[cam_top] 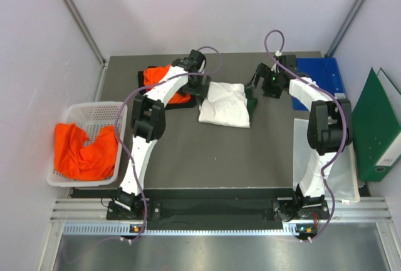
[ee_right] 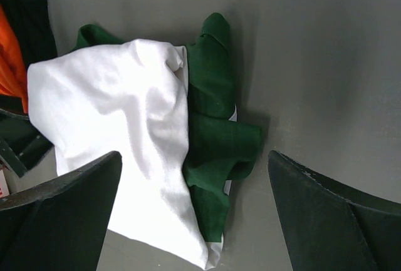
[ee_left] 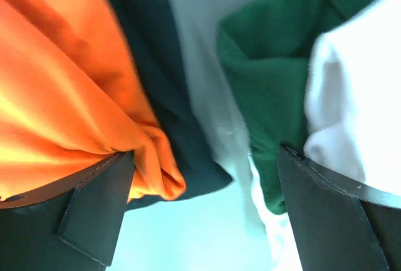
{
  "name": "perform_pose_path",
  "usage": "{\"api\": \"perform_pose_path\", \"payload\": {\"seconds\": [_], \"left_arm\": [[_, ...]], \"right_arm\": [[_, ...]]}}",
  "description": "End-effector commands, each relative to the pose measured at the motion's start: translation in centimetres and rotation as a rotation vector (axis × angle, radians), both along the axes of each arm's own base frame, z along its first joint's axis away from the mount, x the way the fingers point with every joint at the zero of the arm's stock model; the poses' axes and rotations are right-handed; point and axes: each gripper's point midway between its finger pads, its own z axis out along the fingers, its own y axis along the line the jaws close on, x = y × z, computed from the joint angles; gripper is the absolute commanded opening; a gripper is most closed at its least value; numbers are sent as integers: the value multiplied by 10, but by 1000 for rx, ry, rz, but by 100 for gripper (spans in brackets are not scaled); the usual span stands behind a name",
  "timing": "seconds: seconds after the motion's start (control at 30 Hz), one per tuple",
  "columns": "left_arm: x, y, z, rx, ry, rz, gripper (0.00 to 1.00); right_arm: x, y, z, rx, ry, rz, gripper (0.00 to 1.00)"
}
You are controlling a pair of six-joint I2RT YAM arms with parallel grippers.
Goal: Fold and stack the t-shirts
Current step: Smooth out wrinkles on the folded tshirt
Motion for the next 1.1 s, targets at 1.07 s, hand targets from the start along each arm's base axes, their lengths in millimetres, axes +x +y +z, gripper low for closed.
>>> {"api": "perform_pose_path", "payload": {"seconds": [1.07], "left_arm": [[-15, -43, 75, -382, -64, -9, 99]], "right_arm": [[6, 2, 17, 33, -46, 12, 100]]}}
